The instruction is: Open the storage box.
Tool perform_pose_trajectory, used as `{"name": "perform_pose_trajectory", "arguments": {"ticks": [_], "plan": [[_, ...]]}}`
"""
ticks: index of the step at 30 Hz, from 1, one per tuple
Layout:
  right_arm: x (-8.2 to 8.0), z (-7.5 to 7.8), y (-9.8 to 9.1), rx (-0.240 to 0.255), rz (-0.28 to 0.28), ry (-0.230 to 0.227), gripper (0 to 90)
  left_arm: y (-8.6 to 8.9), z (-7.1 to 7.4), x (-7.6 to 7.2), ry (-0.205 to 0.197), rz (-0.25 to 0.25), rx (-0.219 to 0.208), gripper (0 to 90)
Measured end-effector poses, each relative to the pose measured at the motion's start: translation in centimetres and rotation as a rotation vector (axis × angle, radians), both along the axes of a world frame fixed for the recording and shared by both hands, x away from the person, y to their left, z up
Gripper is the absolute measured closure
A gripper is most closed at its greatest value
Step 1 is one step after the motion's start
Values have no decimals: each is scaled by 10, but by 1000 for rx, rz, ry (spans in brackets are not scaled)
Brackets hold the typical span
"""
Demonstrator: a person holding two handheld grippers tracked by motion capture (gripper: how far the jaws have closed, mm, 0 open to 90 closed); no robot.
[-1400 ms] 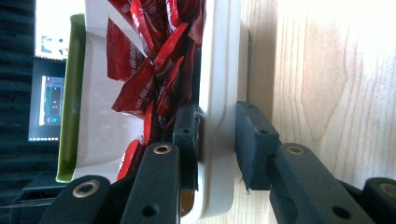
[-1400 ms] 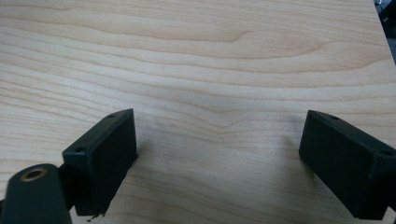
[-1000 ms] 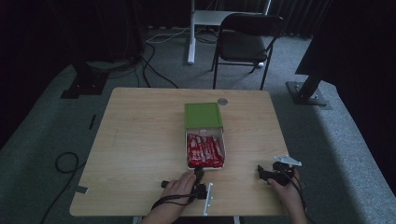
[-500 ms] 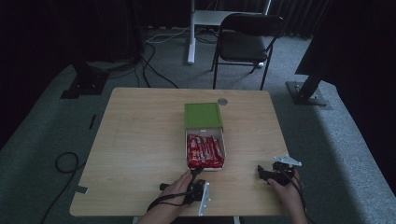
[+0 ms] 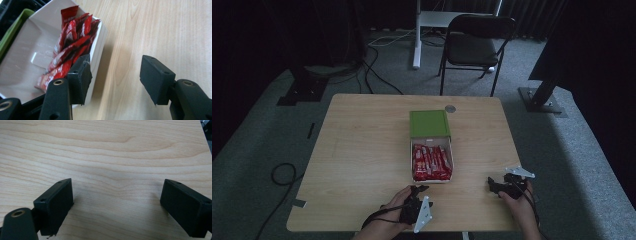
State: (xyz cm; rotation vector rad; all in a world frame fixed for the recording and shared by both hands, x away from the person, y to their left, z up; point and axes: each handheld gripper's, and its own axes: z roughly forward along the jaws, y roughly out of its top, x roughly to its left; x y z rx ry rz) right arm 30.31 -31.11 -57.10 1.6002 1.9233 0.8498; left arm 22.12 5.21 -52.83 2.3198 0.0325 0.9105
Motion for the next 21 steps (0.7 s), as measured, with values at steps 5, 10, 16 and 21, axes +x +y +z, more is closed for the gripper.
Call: {"name": "perform_pose_trajectory", "arguments": {"ticks": [5,10,16,21], "plan": [[0,0,0,0,0,0,107,15,0,3,38,32,-40,432],[0,0,0,0,0,0,106,34,-1,8,64,72,-59,420],[0,0,0,0,0,-1,106,57,3,15,86,144,-118,420],[0,0,0,0,0,0,106,74,7,20,92,185,-160,419]]}}
